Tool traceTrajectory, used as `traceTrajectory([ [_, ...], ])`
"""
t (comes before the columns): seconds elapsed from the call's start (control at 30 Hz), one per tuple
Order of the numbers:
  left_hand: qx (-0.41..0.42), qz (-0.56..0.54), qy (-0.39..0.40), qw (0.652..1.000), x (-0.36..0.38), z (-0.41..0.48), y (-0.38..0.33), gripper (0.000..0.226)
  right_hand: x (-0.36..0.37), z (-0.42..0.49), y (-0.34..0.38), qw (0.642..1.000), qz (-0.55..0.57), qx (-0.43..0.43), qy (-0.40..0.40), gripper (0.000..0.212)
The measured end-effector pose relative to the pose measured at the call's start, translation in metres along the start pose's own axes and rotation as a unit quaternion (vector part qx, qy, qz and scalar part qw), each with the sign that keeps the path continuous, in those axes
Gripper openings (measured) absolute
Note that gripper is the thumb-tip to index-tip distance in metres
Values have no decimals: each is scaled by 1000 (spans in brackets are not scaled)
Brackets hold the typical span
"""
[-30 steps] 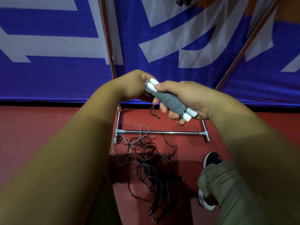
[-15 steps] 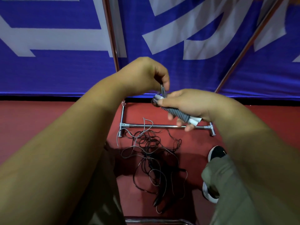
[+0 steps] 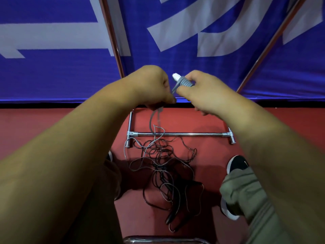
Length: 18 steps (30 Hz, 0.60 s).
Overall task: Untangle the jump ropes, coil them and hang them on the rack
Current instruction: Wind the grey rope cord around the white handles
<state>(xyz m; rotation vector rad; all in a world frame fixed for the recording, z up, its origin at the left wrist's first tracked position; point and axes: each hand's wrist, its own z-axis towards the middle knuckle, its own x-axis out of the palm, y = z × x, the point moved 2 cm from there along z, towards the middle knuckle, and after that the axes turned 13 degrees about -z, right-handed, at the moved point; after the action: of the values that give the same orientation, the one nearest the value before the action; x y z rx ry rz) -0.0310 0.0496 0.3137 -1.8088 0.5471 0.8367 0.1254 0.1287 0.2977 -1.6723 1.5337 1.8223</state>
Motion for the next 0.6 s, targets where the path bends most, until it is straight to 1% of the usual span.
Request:
traceTrajectory([
  [0.1,-77,-104,32,991,6,-2,-2,24,-2,2,3,998,57,0,4,20],
  [0.17,-91,-174,42,980,9,-7,-5,29,-4,2,6,993,116,5,19,18],
  [0.23,-98,-289,49,951,9,-12,-5,36,-7,1,8,980,194,14,35,18],
  [0.3,-69,-348,51,934,5,-14,-5,38,-11,0,9,962,269,25,49,31],
  [0.37,-19,-365,97,926,2,-17,-5,35,-15,-1,9,953,299,25,44,42],
  [0.47,40,-415,202,886,-5,-20,-1,25,-20,-3,11,942,335,9,28,37],
  [0.53,76,-438,241,863,-10,-22,4,20,-23,-4,12,939,341,-4,36,32],
  [0.6,121,-415,252,866,-17,-23,8,23,-25,-5,12,942,331,-18,46,31],
])
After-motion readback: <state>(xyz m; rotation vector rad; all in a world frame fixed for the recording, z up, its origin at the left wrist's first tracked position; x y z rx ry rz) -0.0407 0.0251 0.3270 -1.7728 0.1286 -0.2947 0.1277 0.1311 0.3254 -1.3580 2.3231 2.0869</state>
